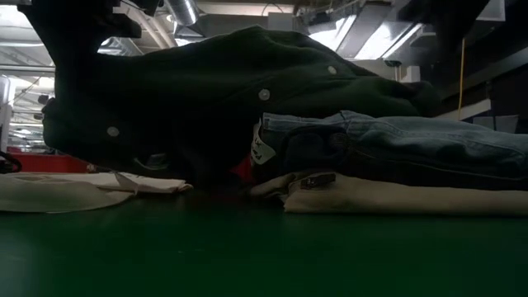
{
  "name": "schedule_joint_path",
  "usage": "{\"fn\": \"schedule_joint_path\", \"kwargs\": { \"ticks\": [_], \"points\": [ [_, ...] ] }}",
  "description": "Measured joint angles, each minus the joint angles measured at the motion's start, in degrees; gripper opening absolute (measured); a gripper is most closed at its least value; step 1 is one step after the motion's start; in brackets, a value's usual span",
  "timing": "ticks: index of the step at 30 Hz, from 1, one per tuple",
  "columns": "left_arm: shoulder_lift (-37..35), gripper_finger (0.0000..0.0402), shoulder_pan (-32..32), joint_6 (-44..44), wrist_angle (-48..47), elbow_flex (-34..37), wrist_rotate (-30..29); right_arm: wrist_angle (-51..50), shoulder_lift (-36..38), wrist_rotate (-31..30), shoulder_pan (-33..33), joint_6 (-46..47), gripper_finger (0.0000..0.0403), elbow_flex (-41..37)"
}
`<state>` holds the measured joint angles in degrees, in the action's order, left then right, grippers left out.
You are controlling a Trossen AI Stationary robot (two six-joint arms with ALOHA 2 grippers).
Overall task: Fold Laundry from Bin
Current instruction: Fold the green shirt
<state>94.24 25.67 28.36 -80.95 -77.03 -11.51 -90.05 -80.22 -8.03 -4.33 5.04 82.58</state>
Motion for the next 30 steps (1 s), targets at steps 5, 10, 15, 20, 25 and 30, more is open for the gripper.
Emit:
{"fn": "schedule_joint_path", "kwargs": {
  "ticks": [5, 10, 15, 20, 25, 30],
  "points": [
    [0.0, 0.0000, 0.0, 0.0, 0.0, 0.0, 0.0, 0.0, 6.3, -0.1, 0.3, 8.1, 0.0004, 0.3],
    [0.0, 0.0000, 0.0, 0.0, 0.0, 0.0, 0.0, 0.0, 8.3, -0.3, 0.2, 17.4, 0.0025, 0.2],
    [0.0, 0.0000, 0.0, 0.0, 0.0, 0.0, 0.0, 0.0, 7.5, 1.9, 0.2, 18.4, 0.0053, 0.2],
    [0.0, 0.0000, 0.0, 0.0, 0.0, 0.0, 0.0, 0.0, 6.3, 1.5, 0.2, 16.9, 0.0109, 0.1],
    [0.0, 0.0000, 0.0, 0.0, 0.0, 0.0, 0.0, 0.1, 5.1, -4.3, 0.2, 17.4, 0.0180, 0.1],
    [0.0, 0.0000, 0.0, 0.0, 0.0, 0.0, 0.0, 0.1, 3.6, -8.0, 0.2, 19.0, 0.0230, 0.1]
  ]
}}
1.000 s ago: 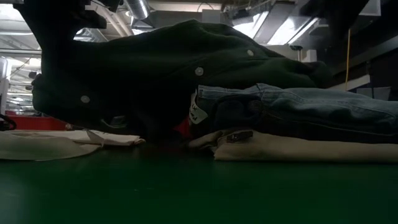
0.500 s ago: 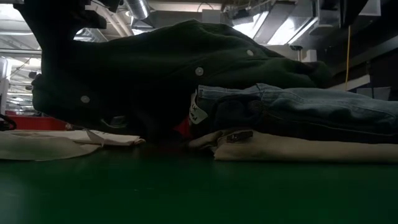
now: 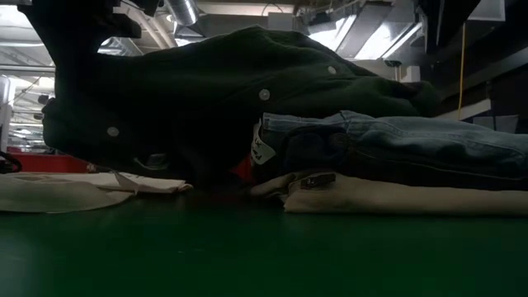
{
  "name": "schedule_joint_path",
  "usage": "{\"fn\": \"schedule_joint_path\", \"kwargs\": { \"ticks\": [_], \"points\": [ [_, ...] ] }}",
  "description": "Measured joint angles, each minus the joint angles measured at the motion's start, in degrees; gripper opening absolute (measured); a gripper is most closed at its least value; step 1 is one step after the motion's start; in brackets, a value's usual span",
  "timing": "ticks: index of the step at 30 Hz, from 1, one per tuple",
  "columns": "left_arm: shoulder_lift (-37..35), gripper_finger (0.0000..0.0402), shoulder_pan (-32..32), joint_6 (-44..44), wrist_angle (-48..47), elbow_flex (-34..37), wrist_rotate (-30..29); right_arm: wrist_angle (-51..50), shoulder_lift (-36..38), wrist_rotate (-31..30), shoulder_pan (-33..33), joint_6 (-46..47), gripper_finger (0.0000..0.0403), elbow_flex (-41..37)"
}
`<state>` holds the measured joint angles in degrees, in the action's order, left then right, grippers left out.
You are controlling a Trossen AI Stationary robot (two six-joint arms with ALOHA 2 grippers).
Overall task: Fold Laundry from Bin
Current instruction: Fold the green shirt
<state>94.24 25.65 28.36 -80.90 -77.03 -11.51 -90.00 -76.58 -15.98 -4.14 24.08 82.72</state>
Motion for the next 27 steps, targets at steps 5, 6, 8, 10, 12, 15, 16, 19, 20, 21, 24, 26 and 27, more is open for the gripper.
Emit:
{"fn": "schedule_joint_path", "kwargs": {
  "ticks": [5, 6, 8, 10, 12, 15, 16, 19, 20, 21, 24, 26, 27],
  "points": [
    [0.0, 0.0000, 0.0, 0.0, 0.0, 0.0, 0.0, 0.4, -1.6, 0.1, 0.0, 0.1, 0.0250, -1.2],
    [0.0, 0.0000, 0.0, 0.0, 0.1, 0.0, 0.0, 0.5, -1.8, 0.1, 0.0, 0.1, 0.0250, -2.2],
    [0.0, 0.0000, 0.0, 0.0, 0.2, 0.0, 0.0, 1.2, -2.0, -0.2, 0.0, 0.1, 0.0249, -4.8],
    [0.0, 0.0000, 0.0, 0.0, 0.2, 0.0, 0.0, 2.6, -2.1, -2.2, 0.0, 0.1, 0.0246, -7.7],
    [0.0, 0.0000, 0.0, 0.0, 0.2, 0.0, 0.0, 4.5, -2.1, -4.1, 0.0, 0.1, 0.0243, -10.0],
    [0.0, 0.0000, 0.0, 0.0, 0.2, 0.0, 0.0, 7.2, -2.1, -4.0, 0.0, 0.1, 0.0238, -12.3],
    [0.0, 0.0000, 0.0, 0.0, 0.2, 0.0, 0.0, 7.9, -2.1, -3.7, 0.0, 0.0, 0.0236, -12.7],
    [0.0, 0.0000, 0.0, 0.0, 0.2, 0.0, 0.0, 9.7, -2.1, -3.4, 0.0, -0.1, 0.0234, -13.6],
    [0.0, 0.0000, 0.0, 0.0, 0.2, 0.0, 0.0, 10.4, -2.1, -3.8, 0.0, -0.1, 0.0234, -13.8],
    [0.0, 0.0000, 0.0, 0.0, 0.2, 0.0, 0.0, 11.3, -2.1, -4.7, 0.0, -0.1, 0.0234, -14.1],
    [0.0, 0.0000, 0.0, 0.0, 0.2, 0.0, 0.0, 14.4, -2.1, -7.0, 0.0, -0.3, 0.0234, -14.9],
    [0.0, 0.0000, 0.0, 0.0, 0.2, 0.0, 0.0, 16.0, -2.1, -7.4, 0.0, -0.3, 0.0234, -15.5],
    [0.0, 0.0000, 0.0, 0.0, 0.2, 0.0, 0.0, 16.8, -2.1, -7.4, 0.0, -0.3, 0.0234, -15.9]
  ]
}}
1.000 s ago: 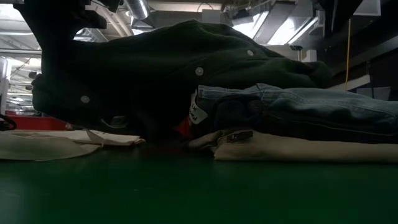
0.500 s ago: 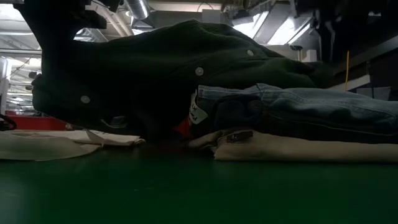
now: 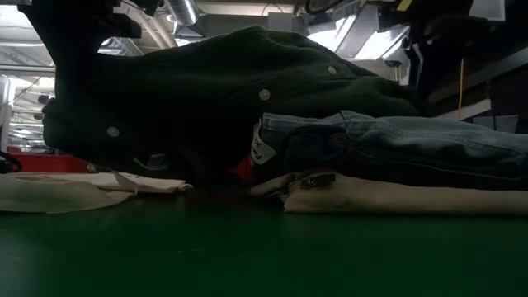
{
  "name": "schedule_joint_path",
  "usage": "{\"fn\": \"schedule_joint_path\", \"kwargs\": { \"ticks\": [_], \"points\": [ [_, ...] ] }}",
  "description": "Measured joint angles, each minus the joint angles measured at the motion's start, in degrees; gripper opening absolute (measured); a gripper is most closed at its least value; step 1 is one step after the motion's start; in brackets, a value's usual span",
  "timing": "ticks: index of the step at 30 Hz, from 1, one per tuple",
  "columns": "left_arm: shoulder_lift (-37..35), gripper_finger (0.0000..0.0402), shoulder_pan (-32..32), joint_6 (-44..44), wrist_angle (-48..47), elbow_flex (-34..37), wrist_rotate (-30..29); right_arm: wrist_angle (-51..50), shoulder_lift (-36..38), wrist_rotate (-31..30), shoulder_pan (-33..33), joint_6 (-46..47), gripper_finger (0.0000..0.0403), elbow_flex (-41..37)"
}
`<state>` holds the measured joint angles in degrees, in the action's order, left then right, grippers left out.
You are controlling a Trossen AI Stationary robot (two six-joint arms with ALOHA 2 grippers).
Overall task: Fold Laundry from Bin
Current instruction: Fold the green shirt
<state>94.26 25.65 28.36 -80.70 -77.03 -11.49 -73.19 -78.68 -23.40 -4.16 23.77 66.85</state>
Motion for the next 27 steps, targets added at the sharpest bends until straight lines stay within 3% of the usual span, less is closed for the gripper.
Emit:
{"fn": "schedule_joint_path", "kwargs": {
  "ticks": [3, 6, 13, 15, 19, 27],
  "points": [
    [0.0, 0.0000, 0.0, 0.0, 0.0, 0.0, 0.0, 1.6, 0.0, 0.0, 0.0, 0.0, 0.0229, -1.3],
    [0.0, 0.0000, 0.0, 0.0, 0.0, 0.0, 0.0, 1.6, 0.0, 0.1, 0.0, 0.0, 0.0200, -2.5],
    [0.0, 0.0000, 0.0, 0.0, 0.0, 0.0, 0.0, 1.7, 0.0, 1.7, 0.0, -0.1, 0.0039, -3.3],
    [0.0, 0.0000, 0.0, 0.0, 0.0, 0.0, 0.0, 1.7, 0.0, 0.4, 0.0, -0.7, 0.0011, -3.3],
    [0.0, 0.0000, 0.0, 0.0, 0.0, 0.0, 0.0, 1.7, 0.0, 0.1, 0.0, -1.5, 0.0026, -3.3],
    [0.0, 0.0000, 0.0, 0.0, 0.0, 0.0, 0.0, -5.3, 0.0, 2.7, 0.1, -3.1, 0.0008, -0.3]
  ]
}}
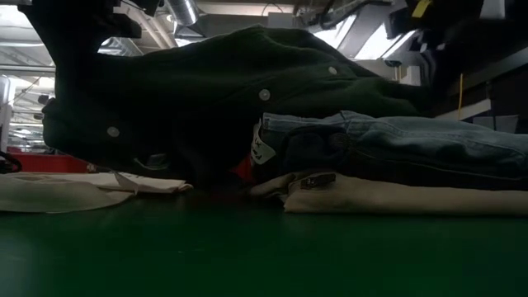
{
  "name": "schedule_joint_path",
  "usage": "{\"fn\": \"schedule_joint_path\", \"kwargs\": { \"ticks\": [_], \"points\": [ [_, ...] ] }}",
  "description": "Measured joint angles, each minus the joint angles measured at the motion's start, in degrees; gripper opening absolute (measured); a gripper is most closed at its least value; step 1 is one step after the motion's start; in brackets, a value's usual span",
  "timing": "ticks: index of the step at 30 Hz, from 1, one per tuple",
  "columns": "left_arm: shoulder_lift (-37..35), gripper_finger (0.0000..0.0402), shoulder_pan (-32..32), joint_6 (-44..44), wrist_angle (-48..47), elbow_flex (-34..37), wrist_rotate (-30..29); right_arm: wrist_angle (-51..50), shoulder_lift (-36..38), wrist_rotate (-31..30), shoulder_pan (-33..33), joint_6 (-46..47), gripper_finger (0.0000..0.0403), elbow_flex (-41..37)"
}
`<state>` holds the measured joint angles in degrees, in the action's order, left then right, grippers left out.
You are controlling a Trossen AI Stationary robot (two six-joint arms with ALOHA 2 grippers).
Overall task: Fold Laundry from Bin
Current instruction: Fold the green shirt
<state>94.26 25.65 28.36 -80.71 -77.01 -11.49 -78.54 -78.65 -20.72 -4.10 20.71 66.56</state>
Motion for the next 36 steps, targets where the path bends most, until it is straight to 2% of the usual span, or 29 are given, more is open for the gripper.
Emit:
{"fn": "schedule_joint_path", "kwargs": {
  "ticks": [6, 14, 20, 27, 36],
  "points": [
    [0.0, 0.0000, 0.0, 0.0, 0.0, 0.0, 0.3, -11.4, 1.7, 3.8, 0.0, 1.1, 0.0004, 7.6],
    [-0.1, 0.0000, 0.0, 0.2, -4.2, 0.0, 0.2, -11.5, 8.2, 16.1, 0.0, 2.6, 0.0002, 13.9],
    [-1.4, 0.0000, 0.0, 5.0, -9.3, -1.8, -5.6, -11.5, 12.9, 16.1, 0.0, 5.6, 0.0001, 20.6],
    [-6.2, 0.0000, -1.1, 7.7, -9.4, -3.9, -16.8, -11.5, 14.9, 8.7, 0.0, 6.1, 0.0001, 30.6],
    [-12.4, 0.0000, -7.9, 8.6, -9.3, -6.8, -29.6, -11.4, 14.8, -9.8, 0.0, 3.2, 0.0001, 40.9]
  ]
}}
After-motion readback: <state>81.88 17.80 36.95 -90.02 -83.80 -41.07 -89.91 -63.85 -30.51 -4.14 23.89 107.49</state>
